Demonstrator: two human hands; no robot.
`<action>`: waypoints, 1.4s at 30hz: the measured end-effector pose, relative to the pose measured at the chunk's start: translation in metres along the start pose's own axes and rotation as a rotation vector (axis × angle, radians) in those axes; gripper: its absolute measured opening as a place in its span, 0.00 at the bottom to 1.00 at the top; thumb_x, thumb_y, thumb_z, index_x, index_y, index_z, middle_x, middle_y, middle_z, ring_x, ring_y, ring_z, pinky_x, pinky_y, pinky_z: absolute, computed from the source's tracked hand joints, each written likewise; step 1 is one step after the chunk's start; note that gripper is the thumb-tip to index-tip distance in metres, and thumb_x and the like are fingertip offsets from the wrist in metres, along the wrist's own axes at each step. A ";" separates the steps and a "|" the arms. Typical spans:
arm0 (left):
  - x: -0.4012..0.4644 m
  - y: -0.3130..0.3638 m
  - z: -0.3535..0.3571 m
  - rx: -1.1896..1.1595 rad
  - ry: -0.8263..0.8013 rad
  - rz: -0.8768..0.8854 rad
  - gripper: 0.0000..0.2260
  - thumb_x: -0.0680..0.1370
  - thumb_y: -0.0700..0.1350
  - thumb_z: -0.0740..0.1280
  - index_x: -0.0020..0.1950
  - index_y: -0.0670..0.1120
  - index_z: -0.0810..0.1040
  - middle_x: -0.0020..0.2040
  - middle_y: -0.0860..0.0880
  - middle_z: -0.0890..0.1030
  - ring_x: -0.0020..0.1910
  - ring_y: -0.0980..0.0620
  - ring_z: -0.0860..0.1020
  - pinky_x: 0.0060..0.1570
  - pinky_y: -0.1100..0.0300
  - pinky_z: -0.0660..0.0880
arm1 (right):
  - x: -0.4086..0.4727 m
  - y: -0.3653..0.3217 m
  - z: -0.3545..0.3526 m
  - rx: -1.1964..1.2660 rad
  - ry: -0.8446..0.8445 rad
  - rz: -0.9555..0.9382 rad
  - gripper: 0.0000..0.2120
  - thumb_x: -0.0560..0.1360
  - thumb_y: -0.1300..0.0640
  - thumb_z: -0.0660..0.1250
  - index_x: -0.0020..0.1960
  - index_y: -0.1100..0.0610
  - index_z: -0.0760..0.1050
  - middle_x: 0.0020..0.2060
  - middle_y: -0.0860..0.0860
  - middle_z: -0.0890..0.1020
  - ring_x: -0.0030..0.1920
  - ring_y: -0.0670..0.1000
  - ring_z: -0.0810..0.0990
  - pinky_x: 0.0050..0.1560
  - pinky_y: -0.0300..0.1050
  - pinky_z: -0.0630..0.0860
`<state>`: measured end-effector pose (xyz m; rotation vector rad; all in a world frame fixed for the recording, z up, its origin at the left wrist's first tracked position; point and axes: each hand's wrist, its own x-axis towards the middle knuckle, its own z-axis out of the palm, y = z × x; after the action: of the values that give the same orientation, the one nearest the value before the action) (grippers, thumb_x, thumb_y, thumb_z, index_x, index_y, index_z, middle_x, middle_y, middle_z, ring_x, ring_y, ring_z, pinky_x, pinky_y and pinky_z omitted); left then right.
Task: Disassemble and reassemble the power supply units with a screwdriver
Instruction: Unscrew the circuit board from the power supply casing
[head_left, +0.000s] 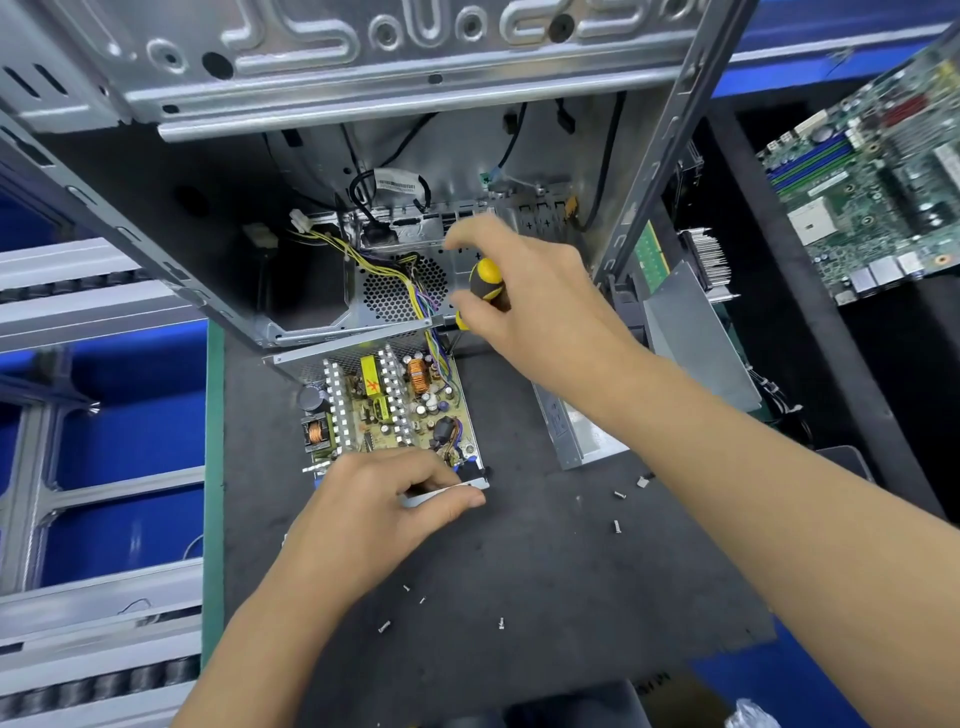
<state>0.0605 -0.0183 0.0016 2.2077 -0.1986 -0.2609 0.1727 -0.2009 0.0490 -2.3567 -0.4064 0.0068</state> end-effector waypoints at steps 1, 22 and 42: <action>0.000 0.000 0.000 -0.002 0.000 0.000 0.13 0.69 0.63 0.70 0.36 0.54 0.83 0.35 0.60 0.82 0.37 0.57 0.81 0.38 0.53 0.76 | 0.002 0.000 -0.002 -0.047 -0.028 -0.014 0.07 0.78 0.54 0.67 0.56 0.52 0.75 0.38 0.43 0.72 0.39 0.47 0.73 0.43 0.45 0.73; 0.000 -0.004 0.002 0.012 -0.014 -0.011 0.09 0.71 0.57 0.75 0.38 0.53 0.83 0.36 0.58 0.83 0.38 0.56 0.80 0.40 0.52 0.76 | 0.047 -0.030 -0.016 -0.755 -0.464 -0.272 0.10 0.82 0.52 0.62 0.56 0.59 0.74 0.50 0.58 0.75 0.51 0.59 0.78 0.44 0.48 0.70; 0.000 -0.003 0.002 0.036 -0.032 -0.057 0.13 0.72 0.62 0.71 0.38 0.54 0.81 0.38 0.60 0.81 0.42 0.58 0.78 0.41 0.56 0.75 | 0.053 -0.054 -0.015 -1.080 -0.681 -0.348 0.10 0.80 0.61 0.62 0.60 0.60 0.68 0.52 0.58 0.71 0.33 0.53 0.70 0.31 0.47 0.61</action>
<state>0.0602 -0.0184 -0.0019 2.2486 -0.1599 -0.3268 0.2093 -0.1592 0.1023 -3.2380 -1.4337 0.5641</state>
